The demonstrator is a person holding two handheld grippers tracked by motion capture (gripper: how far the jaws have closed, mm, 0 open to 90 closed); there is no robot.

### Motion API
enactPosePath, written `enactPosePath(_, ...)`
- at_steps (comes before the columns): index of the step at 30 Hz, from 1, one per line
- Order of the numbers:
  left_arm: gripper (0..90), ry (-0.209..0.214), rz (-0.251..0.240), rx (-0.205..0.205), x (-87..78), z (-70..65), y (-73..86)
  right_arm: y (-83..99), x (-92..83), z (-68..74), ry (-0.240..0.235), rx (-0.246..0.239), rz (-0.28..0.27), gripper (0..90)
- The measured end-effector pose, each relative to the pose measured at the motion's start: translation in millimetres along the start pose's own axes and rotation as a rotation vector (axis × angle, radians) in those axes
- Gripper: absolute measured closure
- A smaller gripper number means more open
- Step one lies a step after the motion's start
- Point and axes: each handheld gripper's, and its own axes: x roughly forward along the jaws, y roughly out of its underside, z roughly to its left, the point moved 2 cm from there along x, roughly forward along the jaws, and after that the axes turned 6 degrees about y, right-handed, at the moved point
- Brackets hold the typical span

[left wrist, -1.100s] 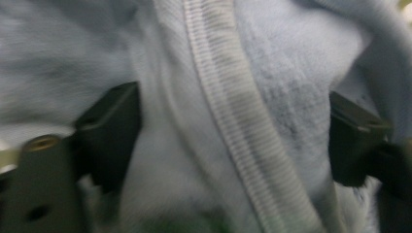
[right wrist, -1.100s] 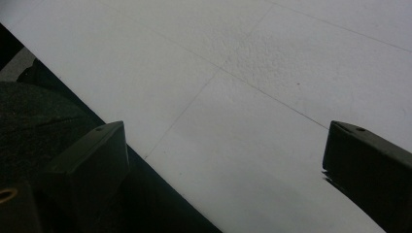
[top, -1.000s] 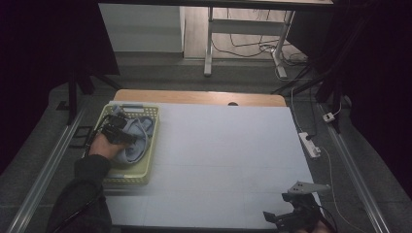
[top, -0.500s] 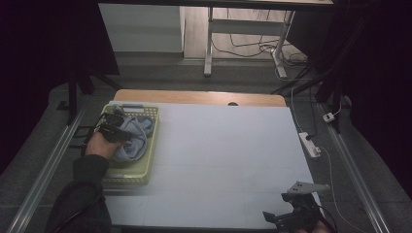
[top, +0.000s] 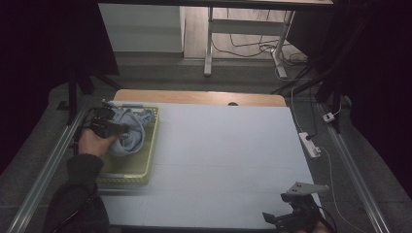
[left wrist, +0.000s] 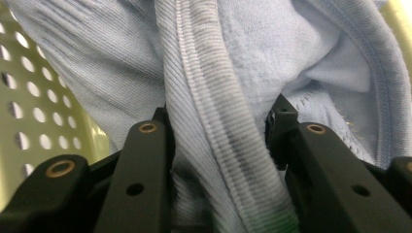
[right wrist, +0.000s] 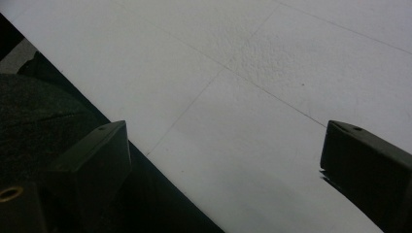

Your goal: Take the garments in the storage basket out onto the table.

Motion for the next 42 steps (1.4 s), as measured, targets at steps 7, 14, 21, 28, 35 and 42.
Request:
enactPosePath(7,63.0,0.003,-0.055,0.02,-15.1,-5.4,-1.7,0.0,0.2,1.0,-0.001,-0.008,0.001,3.9)
enactPosePath(14,62.9,0.02,-0.119,0.04,-34.4,-12.3,-3.9,0.1,-0.1,1.2,-0.001,-0.011,0.0,4.0)
enactPosePath(21,62.7,0.039,-0.167,0.057,-48.4,-18.8,-5.7,0.1,-0.5,1.0,-0.002,-0.009,-0.003,4.0)
enactPosePath(28,62.6,0.064,-0.197,0.083,-55.7,-27.3,-7.8,0.2,-1.3,-0.1,0.001,0.0,-0.01,3.9)
enactPosePath(35,62.5,0.1,-0.215,0.128,-59.9,-44.8,-13.2,0.3,-1.6,-0.7,-0.007,0.009,-0.012,3.9)
enactPosePath(42,62.3,0.141,-0.224,0.166,-62.1,-62.4,-18.0,0.4,-1.7,-1.2,-0.01,0.011,-0.015,3.9)
